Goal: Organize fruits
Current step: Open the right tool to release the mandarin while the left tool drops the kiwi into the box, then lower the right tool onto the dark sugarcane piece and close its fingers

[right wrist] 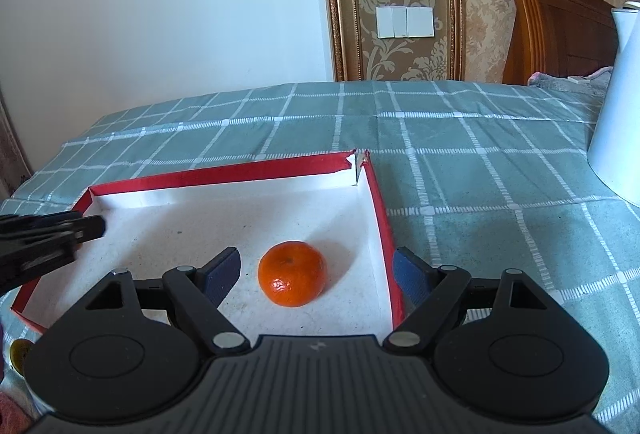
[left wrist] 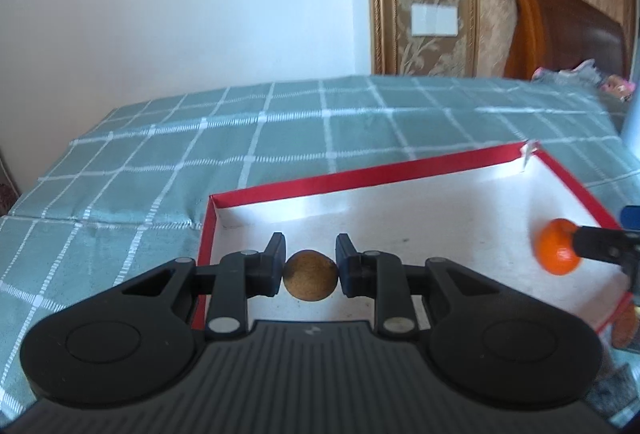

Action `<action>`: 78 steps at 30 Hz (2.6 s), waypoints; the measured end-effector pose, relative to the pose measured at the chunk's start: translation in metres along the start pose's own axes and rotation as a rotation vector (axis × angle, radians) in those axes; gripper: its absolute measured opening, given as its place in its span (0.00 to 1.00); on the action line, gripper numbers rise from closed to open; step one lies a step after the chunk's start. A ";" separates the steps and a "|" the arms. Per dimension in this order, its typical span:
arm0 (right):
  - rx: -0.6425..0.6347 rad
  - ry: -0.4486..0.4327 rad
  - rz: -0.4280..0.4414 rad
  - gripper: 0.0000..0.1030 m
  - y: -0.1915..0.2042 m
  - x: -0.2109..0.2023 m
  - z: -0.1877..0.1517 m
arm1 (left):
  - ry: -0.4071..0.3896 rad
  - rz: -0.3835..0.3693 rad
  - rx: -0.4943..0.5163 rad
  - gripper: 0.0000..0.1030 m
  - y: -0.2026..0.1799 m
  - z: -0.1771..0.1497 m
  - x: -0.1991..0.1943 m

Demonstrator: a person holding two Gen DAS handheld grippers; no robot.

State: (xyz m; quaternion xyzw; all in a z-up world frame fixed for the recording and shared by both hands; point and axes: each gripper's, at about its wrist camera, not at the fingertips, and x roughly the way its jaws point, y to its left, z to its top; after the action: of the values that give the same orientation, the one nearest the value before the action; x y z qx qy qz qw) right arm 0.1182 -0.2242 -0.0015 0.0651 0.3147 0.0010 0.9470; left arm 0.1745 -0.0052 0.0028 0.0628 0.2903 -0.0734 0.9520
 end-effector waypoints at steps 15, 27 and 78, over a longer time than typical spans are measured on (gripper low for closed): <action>-0.034 0.021 -0.002 0.81 0.007 0.003 -0.003 | 0.097 0.037 -0.022 0.39 0.008 0.002 0.026; -0.037 0.021 -0.009 0.81 0.006 0.005 -0.005 | -0.114 0.077 -0.098 0.58 0.026 0.003 -0.040; -0.159 -0.076 0.192 0.82 0.019 -0.086 -0.101 | -0.012 -0.025 -0.095 1.00 0.042 -0.135 -0.122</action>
State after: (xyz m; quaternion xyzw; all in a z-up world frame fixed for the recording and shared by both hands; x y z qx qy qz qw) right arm -0.0107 -0.1969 -0.0282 0.0198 0.2698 0.1141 0.9559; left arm 0.0088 0.0710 -0.0370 0.0134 0.2884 -0.0719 0.9547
